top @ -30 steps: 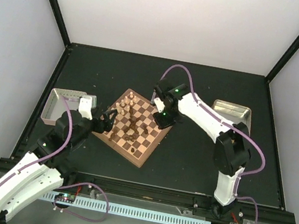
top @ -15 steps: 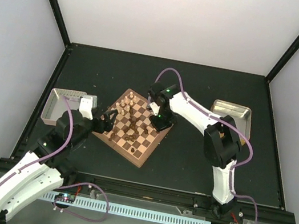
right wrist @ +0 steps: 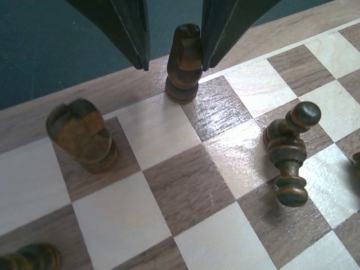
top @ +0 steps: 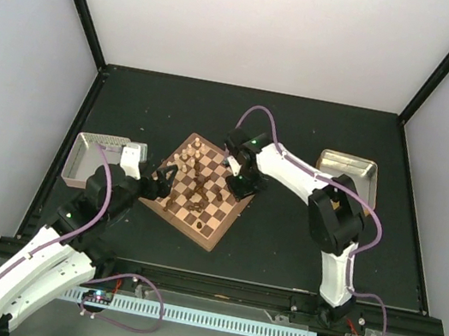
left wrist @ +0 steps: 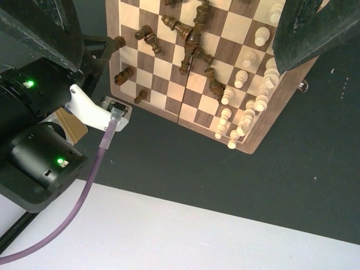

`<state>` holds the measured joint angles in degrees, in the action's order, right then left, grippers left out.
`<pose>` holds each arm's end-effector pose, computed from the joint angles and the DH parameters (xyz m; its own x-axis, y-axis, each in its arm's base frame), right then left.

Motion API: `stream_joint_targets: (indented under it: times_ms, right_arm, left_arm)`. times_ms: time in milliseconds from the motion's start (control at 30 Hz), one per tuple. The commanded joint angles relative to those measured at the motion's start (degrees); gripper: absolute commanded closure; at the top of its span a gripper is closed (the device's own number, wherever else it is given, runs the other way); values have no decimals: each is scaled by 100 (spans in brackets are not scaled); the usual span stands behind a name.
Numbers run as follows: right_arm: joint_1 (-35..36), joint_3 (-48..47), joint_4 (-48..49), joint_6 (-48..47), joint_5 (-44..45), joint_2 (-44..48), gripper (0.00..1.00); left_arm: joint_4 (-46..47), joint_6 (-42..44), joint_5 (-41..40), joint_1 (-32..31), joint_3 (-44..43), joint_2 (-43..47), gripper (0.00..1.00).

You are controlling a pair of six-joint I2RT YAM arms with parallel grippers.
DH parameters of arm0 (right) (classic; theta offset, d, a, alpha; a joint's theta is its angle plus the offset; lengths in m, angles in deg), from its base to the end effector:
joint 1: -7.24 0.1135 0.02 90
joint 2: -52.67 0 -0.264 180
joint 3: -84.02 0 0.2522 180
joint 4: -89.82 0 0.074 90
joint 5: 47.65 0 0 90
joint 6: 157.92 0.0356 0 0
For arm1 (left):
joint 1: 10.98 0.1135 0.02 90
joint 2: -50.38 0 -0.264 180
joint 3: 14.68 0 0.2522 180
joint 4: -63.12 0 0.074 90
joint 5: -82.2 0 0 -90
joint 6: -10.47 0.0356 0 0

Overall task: Set up the chess pieces on the board
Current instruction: Place the chess piece on the chessboard.

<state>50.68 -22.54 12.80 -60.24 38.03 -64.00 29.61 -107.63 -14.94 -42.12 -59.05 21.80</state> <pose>0.2830 0.2717 0.1958 -0.8107 -0.5842 -0.0396 -0.5853 0.8067 0.0812 0.1178 -0.0660 0.2751 -0.4238 -0.2900 -0.8581 0.2405 0.8773 -0.4153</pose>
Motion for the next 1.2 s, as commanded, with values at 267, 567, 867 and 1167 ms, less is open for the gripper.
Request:
stream_joint_targets:
  times_ms: [267,567,867,1167]
  right_arm:
    - [65,834,1265,600,60,783,78]
    - [99,936,1352,615,91,670,83]
    - [285,1118,1378,564,41,900,98]
    - [772,1182,1252,622,-235,1198,98]
  left_arm:
    - [105,-81,244,43,-155,-111,6]
    - [113,-141,299,41,-156,-133,6]
    - [121,-177,340,39,-164,-134,6]
    - [134,-233,396,39,-147,-150,6]
